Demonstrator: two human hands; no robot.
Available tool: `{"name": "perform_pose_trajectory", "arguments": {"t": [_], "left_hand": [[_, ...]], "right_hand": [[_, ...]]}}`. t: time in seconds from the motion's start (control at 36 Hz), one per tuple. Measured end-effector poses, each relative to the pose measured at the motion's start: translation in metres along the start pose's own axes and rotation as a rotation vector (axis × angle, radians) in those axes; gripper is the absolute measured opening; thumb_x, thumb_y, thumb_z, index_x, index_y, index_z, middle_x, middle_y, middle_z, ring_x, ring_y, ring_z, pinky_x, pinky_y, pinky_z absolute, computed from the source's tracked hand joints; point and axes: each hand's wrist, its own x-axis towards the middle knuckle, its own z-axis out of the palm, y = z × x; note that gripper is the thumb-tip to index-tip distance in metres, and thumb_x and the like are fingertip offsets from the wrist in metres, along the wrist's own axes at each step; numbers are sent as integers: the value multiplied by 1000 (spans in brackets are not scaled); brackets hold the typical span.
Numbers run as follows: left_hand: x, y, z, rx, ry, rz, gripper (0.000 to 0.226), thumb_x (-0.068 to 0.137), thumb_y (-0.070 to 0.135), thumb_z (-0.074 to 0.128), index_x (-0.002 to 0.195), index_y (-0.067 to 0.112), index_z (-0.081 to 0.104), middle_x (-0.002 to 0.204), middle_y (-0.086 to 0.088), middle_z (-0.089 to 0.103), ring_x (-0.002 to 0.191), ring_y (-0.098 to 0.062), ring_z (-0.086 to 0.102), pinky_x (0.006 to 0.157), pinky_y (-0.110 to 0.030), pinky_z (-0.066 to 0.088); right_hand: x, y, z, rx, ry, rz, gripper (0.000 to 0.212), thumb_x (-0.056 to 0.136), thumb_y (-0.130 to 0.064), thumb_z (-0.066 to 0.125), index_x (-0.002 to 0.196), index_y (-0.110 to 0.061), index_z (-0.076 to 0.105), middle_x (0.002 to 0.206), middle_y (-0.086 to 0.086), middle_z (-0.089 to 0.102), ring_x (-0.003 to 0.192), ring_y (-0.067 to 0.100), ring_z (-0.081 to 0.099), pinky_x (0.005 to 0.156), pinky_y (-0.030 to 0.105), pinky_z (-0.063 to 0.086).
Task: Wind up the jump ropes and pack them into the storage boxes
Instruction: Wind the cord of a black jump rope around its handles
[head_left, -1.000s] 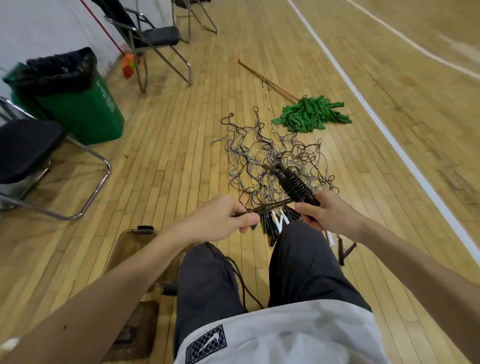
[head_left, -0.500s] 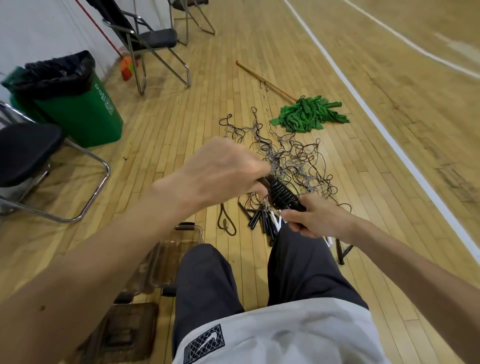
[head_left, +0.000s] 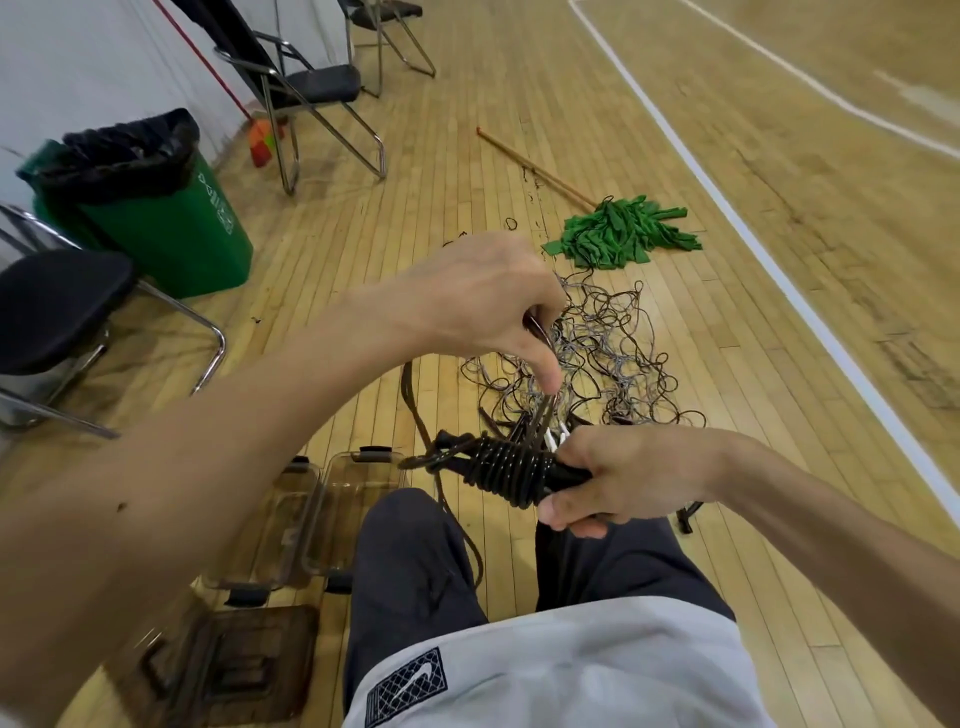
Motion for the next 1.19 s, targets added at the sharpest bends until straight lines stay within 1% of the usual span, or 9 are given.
{"name": "perform_pose_trajectory", "arguments": {"t": [0.14, 0.33, 0.47, 0.58, 0.64, 0.72, 0.86, 1.0, 1.19], "left_hand": [[4, -6, 17, -145, -53, -81, 64, 55, 75, 69, 81, 17, 73, 68, 18, 53, 71, 3, 48, 76, -30, 50], [1, -11, 39, -381, -197, -151, 67, 50, 76, 68, 72, 13, 73, 59, 12, 63, 59, -2, 57, 58, -22, 47], [-2, -13, 65, -714, -200, -219, 66, 69, 62, 65, 65, -4, 63, 44, 9, 45, 44, -8, 38, 46, -14, 30], [-23, -49, 123, -879, -228, -460, 25, 94, 32, 70, 74, 19, 64, 58, 13, 57, 54, -13, 58, 55, -25, 41], [-30, -34, 117, -933, -243, -485, 32, 103, 35, 52, 78, 17, 62, 57, 14, 57, 52, -6, 51, 53, -20, 39], [-29, -1, 102, -1052, -262, -450, 68, 97, 61, 29, 67, 12, 64, 50, 1, 51, 43, -10, 37, 44, -17, 32], [-40, 7, 105, -1134, -278, -522, 78, 93, 69, 23, 70, 8, 66, 48, -2, 50, 42, -13, 32, 49, -23, 32], [-43, 9, 108, -1132, -261, -540, 68, 102, 60, 27, 74, 9, 62, 46, 3, 46, 41, -10, 36, 45, -21, 30], [-58, 0, 106, -1050, -290, -626, 50, 105, 48, 37, 81, 10, 59, 49, 7, 36, 41, -9, 30, 47, -18, 30]], "right_hand": [[-7, -7, 4, -25, -42, -34, 34, 102, -27, 59, 72, -11, 58, 57, -10, 51, 50, 7, 40, 50, 16, 33], [-13, -12, 7, -48, -87, -180, 38, 101, -27, 61, 69, -7, 59, 59, -7, 50, 55, 11, 40, 57, 24, 35], [-21, -12, -1, 29, -12, -343, 36, 101, -23, 61, 68, -10, 57, 53, -11, 44, 49, 4, 38, 52, 14, 31], [-20, -9, -7, 251, 178, -450, 29, 99, -25, 61, 72, -15, 57, 58, -9, 51, 48, 5, 42, 48, 15, 33], [-19, -7, -15, 325, 309, -459, 27, 101, -22, 59, 74, -18, 63, 59, -5, 50, 49, 11, 41, 47, 20, 31], [-15, 1, -19, 351, 430, -413, 28, 99, -21, 58, 71, -19, 62, 58, -2, 48, 52, 13, 40, 50, 24, 32], [3, 18, -16, 424, 486, -290, 27, 100, -21, 60, 83, 0, 56, 64, 3, 50, 54, 12, 41, 50, 20, 34], [18, 33, -23, 428, 631, -176, 35, 101, -24, 61, 71, -7, 54, 55, 3, 49, 48, 15, 40, 46, 21, 34], [31, 77, -29, 404, 673, 28, 28, 101, -20, 61, 77, -6, 55, 58, 3, 55, 46, 12, 46, 47, 21, 38]]}}
